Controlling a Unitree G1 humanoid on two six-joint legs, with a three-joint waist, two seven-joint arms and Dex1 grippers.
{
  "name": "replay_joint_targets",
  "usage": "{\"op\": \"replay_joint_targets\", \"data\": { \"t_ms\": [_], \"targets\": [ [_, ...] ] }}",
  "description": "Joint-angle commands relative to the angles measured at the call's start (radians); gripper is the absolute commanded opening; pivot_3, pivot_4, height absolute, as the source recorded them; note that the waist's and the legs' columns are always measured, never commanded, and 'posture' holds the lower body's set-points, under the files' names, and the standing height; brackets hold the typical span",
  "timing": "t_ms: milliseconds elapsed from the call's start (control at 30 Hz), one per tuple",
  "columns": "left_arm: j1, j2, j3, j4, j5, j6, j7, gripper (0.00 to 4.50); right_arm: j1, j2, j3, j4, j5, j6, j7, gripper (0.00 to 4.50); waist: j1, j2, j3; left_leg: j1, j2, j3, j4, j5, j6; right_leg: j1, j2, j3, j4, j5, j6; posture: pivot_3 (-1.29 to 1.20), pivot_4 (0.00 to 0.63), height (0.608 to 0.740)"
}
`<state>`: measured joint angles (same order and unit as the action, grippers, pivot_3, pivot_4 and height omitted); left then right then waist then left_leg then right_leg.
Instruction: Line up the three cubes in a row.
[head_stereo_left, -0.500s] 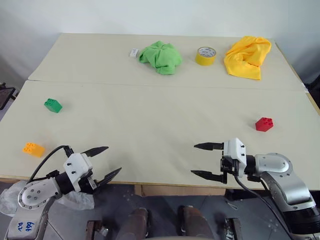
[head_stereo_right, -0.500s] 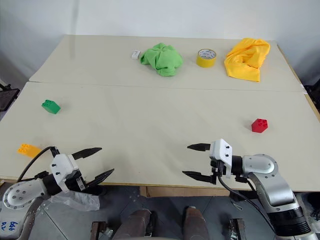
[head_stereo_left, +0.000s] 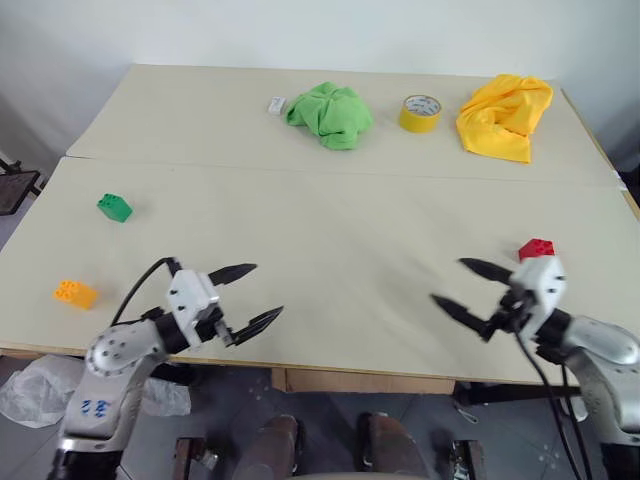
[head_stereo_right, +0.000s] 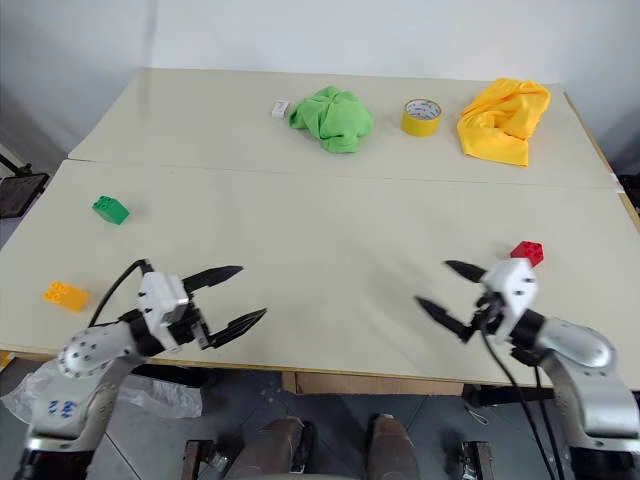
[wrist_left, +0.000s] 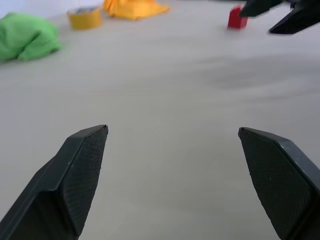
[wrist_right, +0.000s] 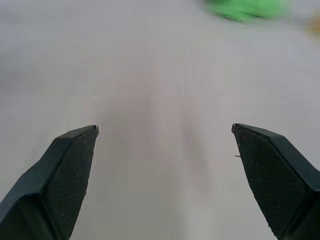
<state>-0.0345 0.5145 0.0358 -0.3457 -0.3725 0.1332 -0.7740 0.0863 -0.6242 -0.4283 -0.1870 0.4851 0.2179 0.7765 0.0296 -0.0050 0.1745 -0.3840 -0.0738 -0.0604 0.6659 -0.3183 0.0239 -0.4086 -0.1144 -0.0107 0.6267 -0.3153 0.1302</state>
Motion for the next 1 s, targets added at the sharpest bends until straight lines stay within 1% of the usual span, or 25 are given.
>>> {"op": "replay_joint_targets", "data": {
  "t_ms": [33, 67, 100, 133, 200, 267, 333, 433, 467, 500, 533, 600, 667, 700, 800, 1000],
  "targets": [
    [-0.031, -0.016, -0.050, -0.025, 0.022, -0.008, -0.001, 4.44, 0.040, 0.034, -0.147, 0.015, 0.018, -0.024, -0.108, 4.50, -0.008, 0.001, -0.001, 0.000, 0.000, 0.000, 0.000, 0.000, 0.000, 0.000, 0.000, 0.000, 0.000, 0.000, 0.000, 0.00, 0.150, 0.740],
    [-0.055, -0.030, -0.074, -0.014, 0.033, -0.013, 0.003, 4.44, 0.064, 0.055, -0.202, 0.041, 0.022, -0.028, -0.148, 4.50, -0.007, 0.002, -0.001, 0.001, 0.001, 0.002, -0.001, 0.000, 0.000, 0.000, 0.001, 0.001, 0.001, 0.000, 0.000, 0.00, 0.150, 0.740],
    [-0.076, -0.043, -0.095, 0.003, 0.051, -0.022, 0.008, 4.44, 0.098, 0.071, -0.237, 0.055, 0.045, -0.004, -0.158, 4.50, -0.006, 0.002, -0.001, 0.001, 0.001, 0.002, -0.002, 0.000, -0.001, 0.000, 0.001, 0.001, 0.000, 0.000, 0.000, 0.00, 0.150, 0.740],
    [-0.097, -0.050, -0.113, 0.024, 0.079, -0.030, 0.016, 4.44, 0.119, 0.087, -0.254, 0.067, 0.041, -0.010, -0.174, 4.50, -0.005, 0.002, -0.001, 0.002, 0.001, 0.002, -0.001, 0.000, -0.001, 0.000, 0.001, 0.001, 0.000, 0.000, 0.000, 0.00, 0.150, 0.740],
    [-0.127, -0.068, -0.123, 0.055, 0.103, -0.043, 0.030, 4.44, 0.124, 0.092, -0.243, 0.080, 0.013, -0.012, -0.200, 4.50, -0.006, 0.003, -0.002, 0.003, 0.001, 0.003, -0.002, 0.000, -0.001, 0.001, 0.002, 0.002, 0.000, 0.000, 0.000, 0.00, 0.150, 0.740],
    [-0.146, -0.083, -0.123, 0.070, 0.102, -0.044, 0.036, 4.44, 0.088, 0.078, -0.237, 0.092, 0.002, -0.002, -0.235, 4.50, -0.013, 0.003, -0.002, 0.005, 0.001, 0.008, -0.002, 0.000, 0.000, 0.001, 0.002, 0.004, 0.001, 0.000, 0.000, 0.00, 0.150, 0.740],
    [-0.163, -0.090, -0.132, 0.079, 0.105, -0.046, 0.029, 4.44, -0.001, 0.060, -0.248, 0.094, 0.050, 0.063, -0.289, 4.50, -0.029, 0.003, -0.001, 0.011, 0.001, 0.015, -0.004, 0.000, 0.001, 0.003, 0.002, 0.006, 0.001, 0.001, 0.002, 0.00, 0.150, 0.740],
    [-0.179, -0.090, -0.154, 0.082, 0.122, -0.038, 0.030, 4.44, -0.143, -0.028, -0.189, 0.134, 0.038, 0.230, -0.343, 4.50, -0.036, 0.005, -0.003, 0.014, 0.002, 0.018, -0.004, 0.000, 0.002, 0.003, 0.002, 0.010, 0.002, 0.001, 0.003, 0.00, 0.150, 0.740],
    [-0.180, -0.086, -0.163, 0.083, 0.138, -0.026, 0.039, 4.44, -0.200, -0.080, -0.136, 0.167, 0.004, 0.332, -0.371, 4.50, -0.035, 0.005, -0.003, 0.014, 0.003, 0.018, -0.004, 0.000, 0.001, 0.003, 0.002, 0.013, 0.002, 0.001, 0.003, 0.00, 0.150, 0.740],
    [-0.180, -0.089, -0.169, 0.083, 0.143, -0.024, 0.044, 4.44, -0.256, -0.116, -0.097, 0.203, -0.023, 0.385, -0.390, 4.50, -0.032, 0.006, -0.003, 0.013, 0.003, 0.017, -0.004, 0.000, 0.002, 0.003, 0.002, 0.014, 0.002, 0.001, 0.003, 0.00, 0.150, 0.740],
    [-0.177, -0.091, -0.172, 0.081, 0.147, -0.023, 0.048, 4.44, -0.316, -0.128, -0.089, 0.231, -0.013, 0.432, -0.409, 4.50, -0.031, 0.005, -0.003, 0.013, 0.003, 0.017, -0.004, 0.001, 0.002, 0.003, 0.002, 0.015, 0.002, 0.001, 0.003, 0.00, 0.150, 0.740],
    [-0.171, -0.096, -0.175, 0.076, 0.149, -0.026, 0.051, 4.44, -0.393, -0.138, -0.085, 0.271, 0.001, 0.488, -0.430, 4.50, -0.027, 0.005, -0.003, 0.012, 0.003, 0.016, -0.004, 0.001, 0.002, 0.003, 0.002, 0.015, 0.001, 0.001, 0.002, 0.00, 0.150, 0.740],
    [-0.152, -0.104, -0.174, 0.060, 0.147, -0.027, 0.062, 4.44, -0.472, -0.158, -0.046, 0.318, -0.016, 0.544, -0.428, 4.50, -0.019, 0.005, -0.003, 0.010, 0.003, 0.014, -0.004, 0.000, 0.002, 0.002, 0.002, 0.014, 0.000, 0.001, 0.002, 0.00, 0.150, 0.740],
    [-0.138, -0.110, -0.171, 0.053, 0.142, -0.028, 0.069, 4.44, -0.506, -0.168, -0.007, 0.349, -0.043, 0.542, -0.416, 4.50, -0.016, 0.005, -0.003, 0.010, 0.002, 0.014, -0.004, 0.000, 0.002, 0.002, 0.001, 0.014, 0.000, 0.001, 0.002, 0.00, 0.150, 0.740],
    [-0.099, -0.120, -0.180, 0.023, 0.144, -0.028, 0.081, 4.44, -0.602, -0.180, 0.090, 0.455, -0.078, 0.629, -0.393, 4.50, -0.017, 0.005, -0.003, 0.009, 0.001, 0.016, -0.003, -0.001, 0.004, 0.001, 0.000, 0.015, 0.000, 0.001, 0.002, 0.00, 0.150, 0.740],
    [-0.086, -0.119, -0.182, 0.024, 0.165, -0.041, 0.096, 4.44, -0.642, -0.158, 0.148, 0.529, -0.142, 0.631, -0.414, 4.50, -0.005, 0.005, -0.003, 0.008, 0.001, 0.015, -0.003, -0.001, 0.004, 0.000, 0.000, 0.014, -0.001, 0.001, 0.003, 0.00, 0.150, 0.740]
  ]
}}
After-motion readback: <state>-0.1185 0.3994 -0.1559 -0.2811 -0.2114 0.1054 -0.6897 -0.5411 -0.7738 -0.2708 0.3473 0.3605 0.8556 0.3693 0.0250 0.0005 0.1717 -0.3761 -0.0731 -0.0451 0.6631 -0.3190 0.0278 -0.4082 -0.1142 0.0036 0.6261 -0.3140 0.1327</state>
